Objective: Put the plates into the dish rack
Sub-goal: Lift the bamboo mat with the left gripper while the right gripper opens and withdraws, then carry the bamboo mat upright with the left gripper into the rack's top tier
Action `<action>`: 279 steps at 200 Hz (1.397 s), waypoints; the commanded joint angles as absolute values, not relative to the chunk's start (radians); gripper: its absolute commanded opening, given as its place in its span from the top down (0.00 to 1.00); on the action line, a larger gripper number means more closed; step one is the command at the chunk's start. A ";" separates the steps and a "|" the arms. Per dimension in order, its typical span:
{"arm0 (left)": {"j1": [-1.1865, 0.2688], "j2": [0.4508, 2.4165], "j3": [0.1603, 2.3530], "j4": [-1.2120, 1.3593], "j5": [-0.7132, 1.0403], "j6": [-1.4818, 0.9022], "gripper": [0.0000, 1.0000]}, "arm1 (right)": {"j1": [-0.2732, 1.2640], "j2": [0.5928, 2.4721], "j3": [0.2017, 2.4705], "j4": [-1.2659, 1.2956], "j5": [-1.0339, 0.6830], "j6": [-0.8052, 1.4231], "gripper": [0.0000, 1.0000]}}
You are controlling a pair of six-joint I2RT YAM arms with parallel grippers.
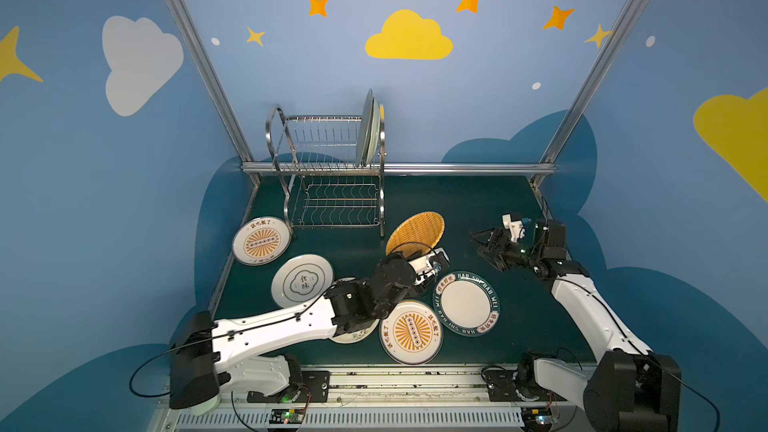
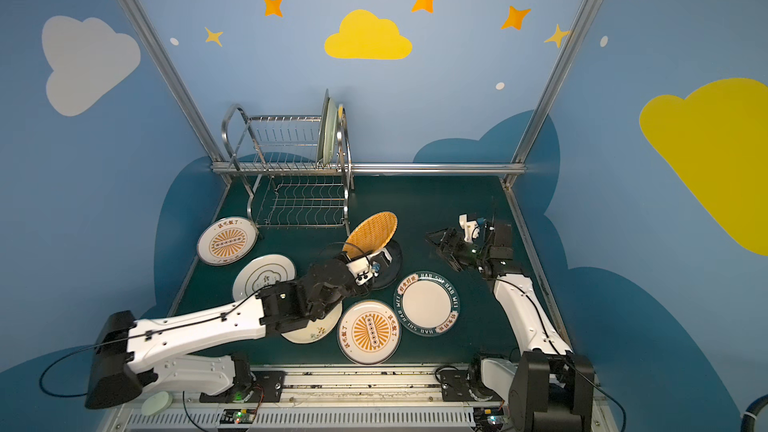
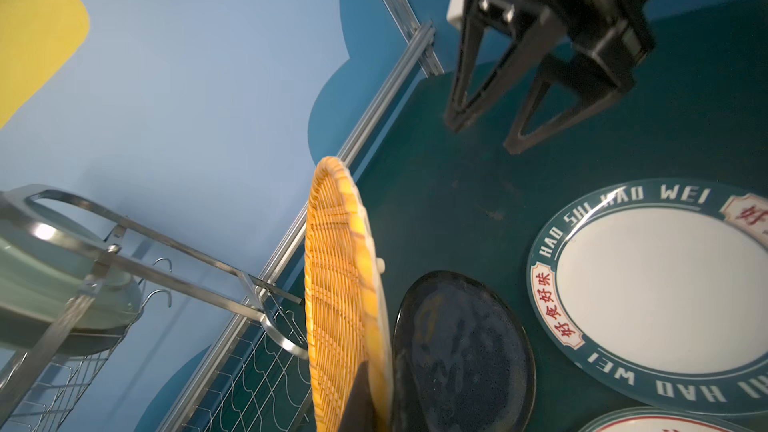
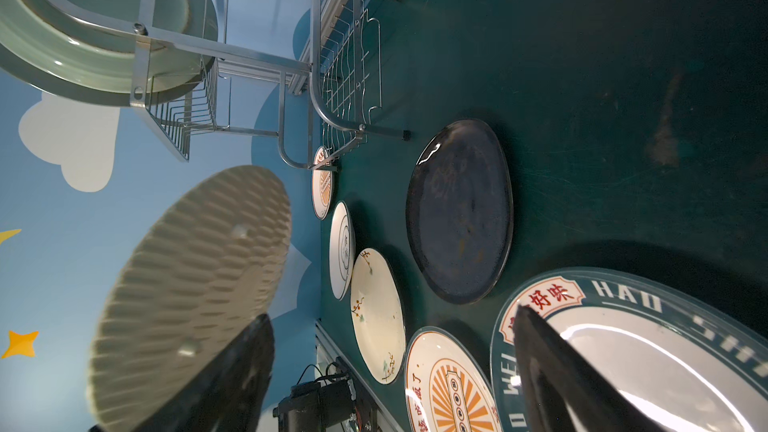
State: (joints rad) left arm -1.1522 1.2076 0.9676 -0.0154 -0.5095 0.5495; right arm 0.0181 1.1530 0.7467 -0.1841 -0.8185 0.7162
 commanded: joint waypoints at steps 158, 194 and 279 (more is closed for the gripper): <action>-0.726 1.081 1.499 -0.130 -0.272 0.017 0.96 | 0.289 1.011 0.680 -0.014 -0.629 0.560 0.12; -0.565 1.143 1.583 -0.124 -0.172 -0.036 0.96 | 0.373 0.942 0.678 0.003 -0.577 0.477 0.12; -0.207 1.351 1.695 -0.072 0.182 -0.220 0.96 | 0.479 0.786 0.528 0.029 -0.507 0.422 0.12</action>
State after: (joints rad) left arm -0.2676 1.3056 1.6501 -0.1604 0.0364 -0.1600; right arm 0.4511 0.8394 0.5247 0.0204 -0.5354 0.4538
